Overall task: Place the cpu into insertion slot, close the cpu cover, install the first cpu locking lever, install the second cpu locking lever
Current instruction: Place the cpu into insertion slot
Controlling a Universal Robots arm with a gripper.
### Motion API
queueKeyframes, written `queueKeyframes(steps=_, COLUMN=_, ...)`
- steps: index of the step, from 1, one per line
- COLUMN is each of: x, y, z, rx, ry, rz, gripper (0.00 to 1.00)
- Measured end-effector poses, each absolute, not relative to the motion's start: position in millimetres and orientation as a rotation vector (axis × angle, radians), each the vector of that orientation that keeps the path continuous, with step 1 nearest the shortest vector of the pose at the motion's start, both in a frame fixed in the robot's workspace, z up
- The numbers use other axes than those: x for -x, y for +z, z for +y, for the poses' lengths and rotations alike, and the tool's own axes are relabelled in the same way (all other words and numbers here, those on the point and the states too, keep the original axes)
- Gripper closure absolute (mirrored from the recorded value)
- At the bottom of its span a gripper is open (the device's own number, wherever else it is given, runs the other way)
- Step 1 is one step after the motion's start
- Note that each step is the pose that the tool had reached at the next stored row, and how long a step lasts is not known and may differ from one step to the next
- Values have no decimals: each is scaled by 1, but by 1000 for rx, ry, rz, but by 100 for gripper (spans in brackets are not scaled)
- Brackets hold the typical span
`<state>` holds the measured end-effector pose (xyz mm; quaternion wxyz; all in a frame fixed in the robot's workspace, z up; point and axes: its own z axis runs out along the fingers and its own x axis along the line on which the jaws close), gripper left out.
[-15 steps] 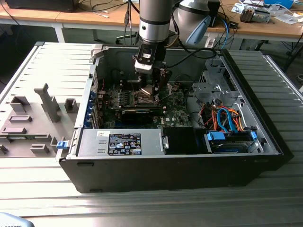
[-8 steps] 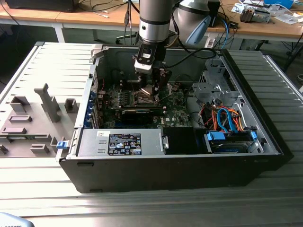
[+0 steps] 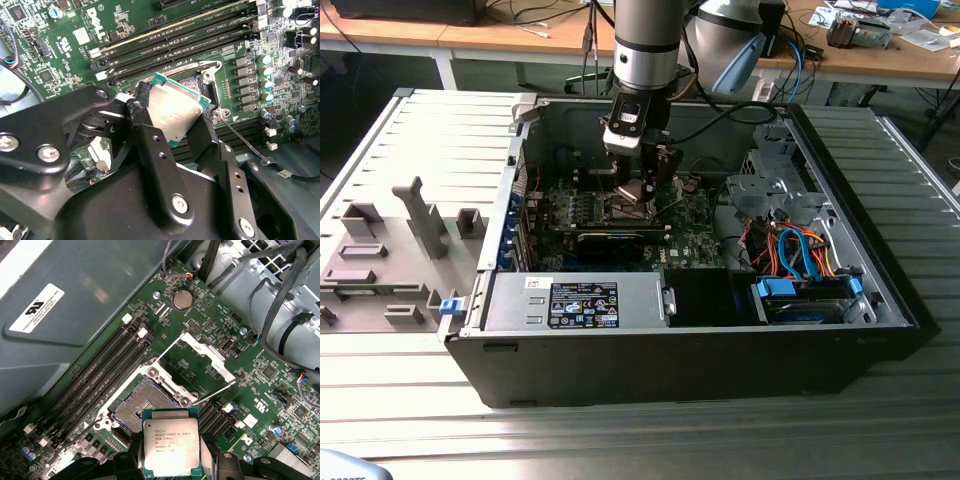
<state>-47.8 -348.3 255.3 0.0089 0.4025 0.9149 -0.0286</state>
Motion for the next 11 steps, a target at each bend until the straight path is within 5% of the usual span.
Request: queueKeyframes(steps=11, x=48, y=255, z=-348, rx=-1271, ry=-90, rz=2853, gripper=45)
